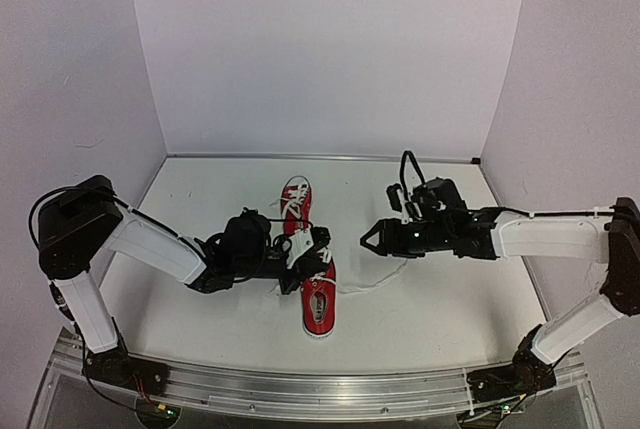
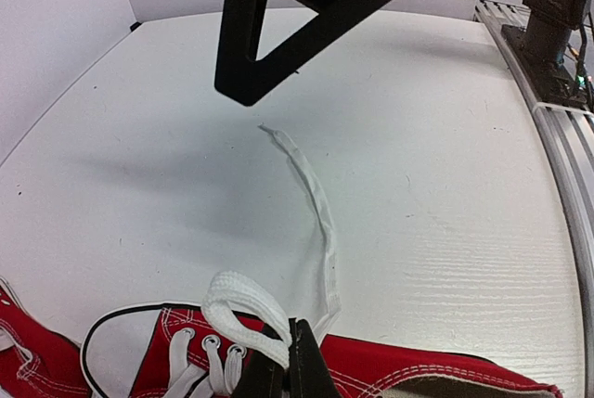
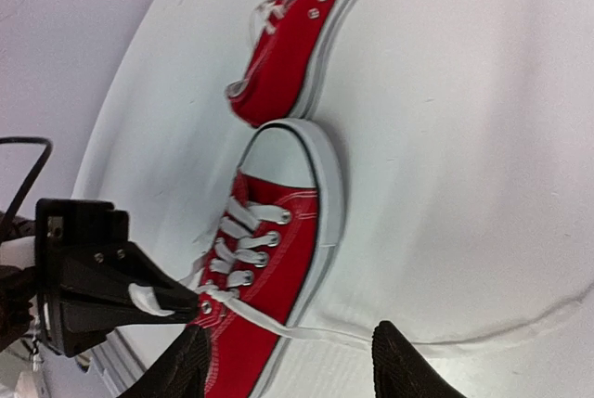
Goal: Tie the shoes
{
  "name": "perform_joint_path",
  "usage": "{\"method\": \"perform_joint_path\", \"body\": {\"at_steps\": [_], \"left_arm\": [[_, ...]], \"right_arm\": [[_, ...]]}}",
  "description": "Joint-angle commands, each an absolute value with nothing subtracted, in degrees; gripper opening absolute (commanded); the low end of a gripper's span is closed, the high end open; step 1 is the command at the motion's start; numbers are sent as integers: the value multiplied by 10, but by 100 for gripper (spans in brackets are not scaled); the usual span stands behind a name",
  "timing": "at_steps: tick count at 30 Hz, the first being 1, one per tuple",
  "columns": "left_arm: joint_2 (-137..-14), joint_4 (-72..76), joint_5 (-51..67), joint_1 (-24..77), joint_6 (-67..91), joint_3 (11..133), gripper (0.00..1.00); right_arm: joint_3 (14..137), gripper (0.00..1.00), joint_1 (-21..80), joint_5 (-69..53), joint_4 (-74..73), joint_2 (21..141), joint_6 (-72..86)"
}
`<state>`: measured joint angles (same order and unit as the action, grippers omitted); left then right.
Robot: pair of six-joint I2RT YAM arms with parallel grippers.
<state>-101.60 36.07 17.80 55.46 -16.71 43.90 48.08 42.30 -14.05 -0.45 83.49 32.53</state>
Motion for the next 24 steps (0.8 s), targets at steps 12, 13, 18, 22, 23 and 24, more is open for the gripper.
{"method": "perform_joint_path", "body": {"at_steps": [12,13,18,22,23,24], "left_arm": [[-1029,390,189,558,-183,454,0],[-1029,391,190,558,-183,453,0],[-1029,390,196,558,-185,452,0],[-1029,377,207,558,-190,458,0],[-1029,376,209,558,-192,459,0],[-1028,375,210,558,-194,459,0]], "right_arm": [[473,56,423,29,-100,965,389],[477,56,423,29,-98,973,388],[503,49,422,37,-93,1014,372],[541,38,422,33,-101,1058,344],[549,34,422,35,-106,1067,334],[556,31,422,36,-113,1074,328]]}}
